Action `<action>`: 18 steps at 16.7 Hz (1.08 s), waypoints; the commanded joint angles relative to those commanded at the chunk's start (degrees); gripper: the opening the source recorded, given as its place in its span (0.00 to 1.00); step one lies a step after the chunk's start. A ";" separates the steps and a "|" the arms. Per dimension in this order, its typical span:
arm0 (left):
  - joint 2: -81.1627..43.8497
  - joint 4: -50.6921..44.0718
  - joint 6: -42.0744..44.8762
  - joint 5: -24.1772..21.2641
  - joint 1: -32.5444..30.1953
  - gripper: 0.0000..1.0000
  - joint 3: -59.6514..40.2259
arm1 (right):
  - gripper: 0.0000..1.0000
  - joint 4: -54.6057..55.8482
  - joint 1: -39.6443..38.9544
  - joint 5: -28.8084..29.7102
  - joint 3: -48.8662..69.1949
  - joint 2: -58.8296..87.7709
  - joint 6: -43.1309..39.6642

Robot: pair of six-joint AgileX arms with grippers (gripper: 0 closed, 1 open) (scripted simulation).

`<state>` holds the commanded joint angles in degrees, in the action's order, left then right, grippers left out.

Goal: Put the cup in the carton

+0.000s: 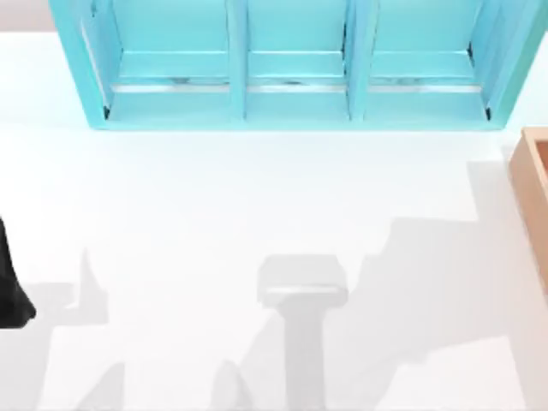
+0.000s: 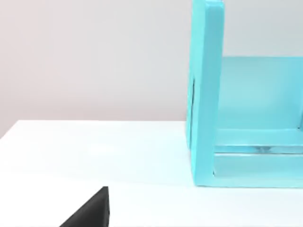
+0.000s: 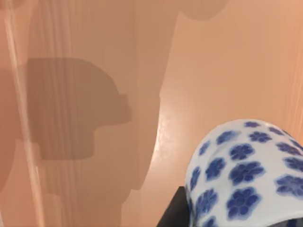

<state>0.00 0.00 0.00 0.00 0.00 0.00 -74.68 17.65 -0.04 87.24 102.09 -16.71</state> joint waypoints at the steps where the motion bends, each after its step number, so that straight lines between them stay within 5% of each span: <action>1: 0.00 0.00 0.00 0.00 0.00 1.00 0.00 | 0.00 2.50 0.01 0.05 -2.36 0.11 0.01; 8: 0.00 0.00 0.00 0.00 0.00 1.00 0.00 | 0.00 7.86 -0.07 -0.02 -7.69 0.58 -0.09; 18: 0.00 0.00 0.00 0.00 0.00 1.00 0.00 | 0.75 7.86 -0.07 -0.02 -7.69 0.58 -0.09</action>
<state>0.00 0.00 0.00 0.00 0.00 0.00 -66.83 17.58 -0.05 79.56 102.67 -16.80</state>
